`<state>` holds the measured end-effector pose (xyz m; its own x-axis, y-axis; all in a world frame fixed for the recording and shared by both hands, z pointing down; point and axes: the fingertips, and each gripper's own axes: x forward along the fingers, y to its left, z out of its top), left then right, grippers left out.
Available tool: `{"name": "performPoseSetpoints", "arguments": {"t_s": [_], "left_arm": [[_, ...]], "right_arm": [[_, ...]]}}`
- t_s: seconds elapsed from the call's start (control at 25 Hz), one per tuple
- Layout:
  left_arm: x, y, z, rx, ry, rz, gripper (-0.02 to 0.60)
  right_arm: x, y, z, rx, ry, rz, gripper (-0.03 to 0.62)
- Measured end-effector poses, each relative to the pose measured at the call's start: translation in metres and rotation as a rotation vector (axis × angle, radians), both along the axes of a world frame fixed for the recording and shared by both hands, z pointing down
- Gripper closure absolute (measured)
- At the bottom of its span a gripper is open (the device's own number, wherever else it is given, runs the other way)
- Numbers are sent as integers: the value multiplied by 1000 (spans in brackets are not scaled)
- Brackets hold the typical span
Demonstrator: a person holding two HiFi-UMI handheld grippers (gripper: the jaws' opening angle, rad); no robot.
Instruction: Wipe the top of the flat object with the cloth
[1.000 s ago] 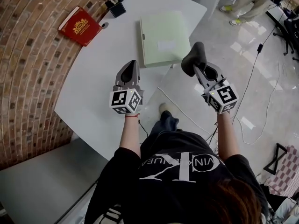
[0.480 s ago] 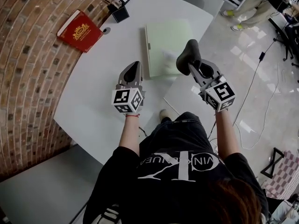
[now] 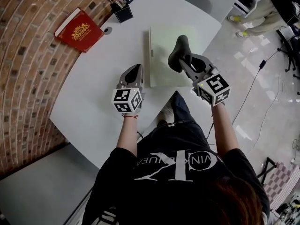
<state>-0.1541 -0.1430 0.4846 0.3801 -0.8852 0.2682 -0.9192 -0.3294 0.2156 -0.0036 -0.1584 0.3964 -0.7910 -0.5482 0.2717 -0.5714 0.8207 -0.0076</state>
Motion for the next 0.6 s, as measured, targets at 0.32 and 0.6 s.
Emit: {"name": "performPoseSetpoints", "arguments": {"t_s": [0.32,0.6], "left_arm": [[5,-29,29,-108,11,3,565],[16,-43,55,-229,64,29,471]], "right_arm": [[-50,-55,7,-41,31,-182,543],[-88,-99,11,-77,39,-268,543]]}}
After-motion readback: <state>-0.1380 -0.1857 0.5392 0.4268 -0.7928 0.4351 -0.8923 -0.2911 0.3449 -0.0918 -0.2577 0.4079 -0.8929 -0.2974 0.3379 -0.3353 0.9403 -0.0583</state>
